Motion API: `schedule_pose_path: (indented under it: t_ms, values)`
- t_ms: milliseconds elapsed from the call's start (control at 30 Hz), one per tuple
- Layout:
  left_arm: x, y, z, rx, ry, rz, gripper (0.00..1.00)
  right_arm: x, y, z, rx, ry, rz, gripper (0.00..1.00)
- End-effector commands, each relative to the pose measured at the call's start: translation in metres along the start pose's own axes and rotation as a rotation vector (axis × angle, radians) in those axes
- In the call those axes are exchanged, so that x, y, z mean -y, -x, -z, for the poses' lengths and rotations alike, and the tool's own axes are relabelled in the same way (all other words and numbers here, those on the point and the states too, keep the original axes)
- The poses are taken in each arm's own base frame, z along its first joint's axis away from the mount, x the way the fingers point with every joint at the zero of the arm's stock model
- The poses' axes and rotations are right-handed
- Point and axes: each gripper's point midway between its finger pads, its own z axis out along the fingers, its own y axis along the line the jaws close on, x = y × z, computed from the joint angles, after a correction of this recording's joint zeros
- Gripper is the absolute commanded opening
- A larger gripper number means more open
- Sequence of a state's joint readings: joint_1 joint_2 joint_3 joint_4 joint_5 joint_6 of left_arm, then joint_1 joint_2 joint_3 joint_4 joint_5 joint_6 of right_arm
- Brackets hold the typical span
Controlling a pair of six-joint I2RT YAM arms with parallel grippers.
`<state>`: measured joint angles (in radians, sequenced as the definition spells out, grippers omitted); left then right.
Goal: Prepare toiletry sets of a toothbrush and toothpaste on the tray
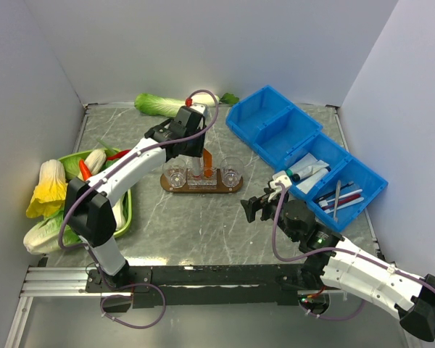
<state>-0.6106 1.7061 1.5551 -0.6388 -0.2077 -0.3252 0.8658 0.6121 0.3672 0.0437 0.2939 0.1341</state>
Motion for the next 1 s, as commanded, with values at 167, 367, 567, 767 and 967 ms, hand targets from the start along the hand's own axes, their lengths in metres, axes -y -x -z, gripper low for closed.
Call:
schedule_pose_path:
  t_ms: [167,367,567,767,967]
  values:
    - [0.000,0.042,0.043,0.176,-0.029,0.008,0.45,-0.002,0.016,0.002,0.045,0.012,-0.033,0.98]
    - [-0.002,0.069,0.073,0.300,-0.051,0.004,0.50,-0.006,0.032,0.009,0.039,0.028,-0.055,1.00]
    - [-0.004,0.109,0.115,0.495,-0.096,0.056,0.63,0.002,0.047,0.018,0.004,0.025,-0.075,1.00]
    - [-0.027,0.116,0.125,0.583,-0.137,0.111,0.88,0.033,0.059,0.029,-0.039,-0.073,-0.111,0.99]
    - [-0.073,0.087,0.117,0.607,-0.037,0.130,0.99,0.088,0.055,0.032,-0.154,-0.300,-0.212,0.97]
